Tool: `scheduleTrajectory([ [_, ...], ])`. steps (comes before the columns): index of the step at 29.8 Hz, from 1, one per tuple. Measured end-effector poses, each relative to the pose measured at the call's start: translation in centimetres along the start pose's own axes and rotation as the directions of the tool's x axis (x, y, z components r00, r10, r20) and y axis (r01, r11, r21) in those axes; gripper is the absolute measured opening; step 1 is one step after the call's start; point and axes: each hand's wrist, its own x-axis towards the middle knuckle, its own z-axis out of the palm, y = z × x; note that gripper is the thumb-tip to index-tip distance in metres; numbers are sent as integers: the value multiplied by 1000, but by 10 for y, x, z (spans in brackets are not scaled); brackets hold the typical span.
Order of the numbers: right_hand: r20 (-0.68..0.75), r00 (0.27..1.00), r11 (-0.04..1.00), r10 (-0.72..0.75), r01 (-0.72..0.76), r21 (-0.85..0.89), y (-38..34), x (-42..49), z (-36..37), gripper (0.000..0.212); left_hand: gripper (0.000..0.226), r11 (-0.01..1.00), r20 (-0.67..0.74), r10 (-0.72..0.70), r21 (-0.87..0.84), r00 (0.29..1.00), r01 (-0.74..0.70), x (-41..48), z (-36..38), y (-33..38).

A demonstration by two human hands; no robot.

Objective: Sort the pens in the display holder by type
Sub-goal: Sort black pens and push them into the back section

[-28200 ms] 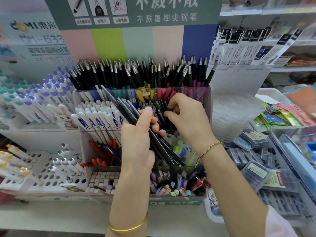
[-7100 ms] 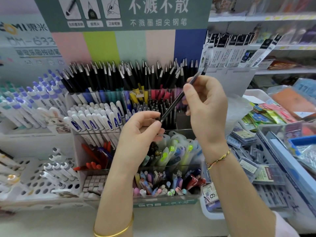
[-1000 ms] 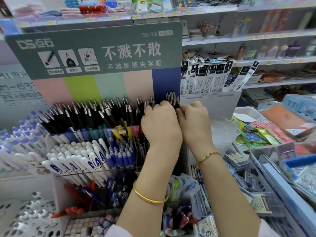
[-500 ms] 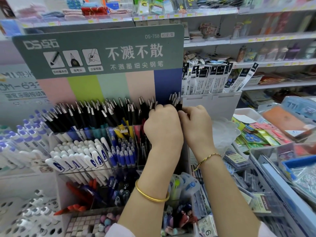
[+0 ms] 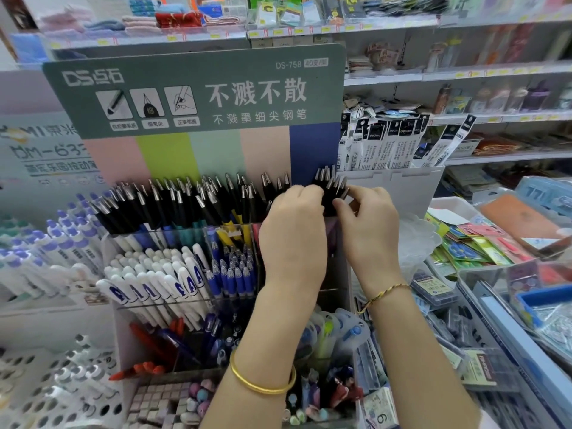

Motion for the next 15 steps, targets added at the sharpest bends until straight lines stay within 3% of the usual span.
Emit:
scheduleTrajectory([
  [2,17,1000,1000,9,-8,-16,1,-1,3,24,21,999,0,-6,-45,1000,6,-1,-5,-7],
  [8,21,999,998,44,-43,-40,5,-3,8,26,19,991,-4,-39,-132,999,38,-4,-19,-16],
  [11,6,998,998,58,-57,-22,4,-5,7,31,14,984,-64,-125,-138,990,115,-4,-26,-19],
  [15,-152,988,999,4,4,47,-10,-15,-1,29,33,943,-62,-333,-31,941,331,-3,-37,-28],
])
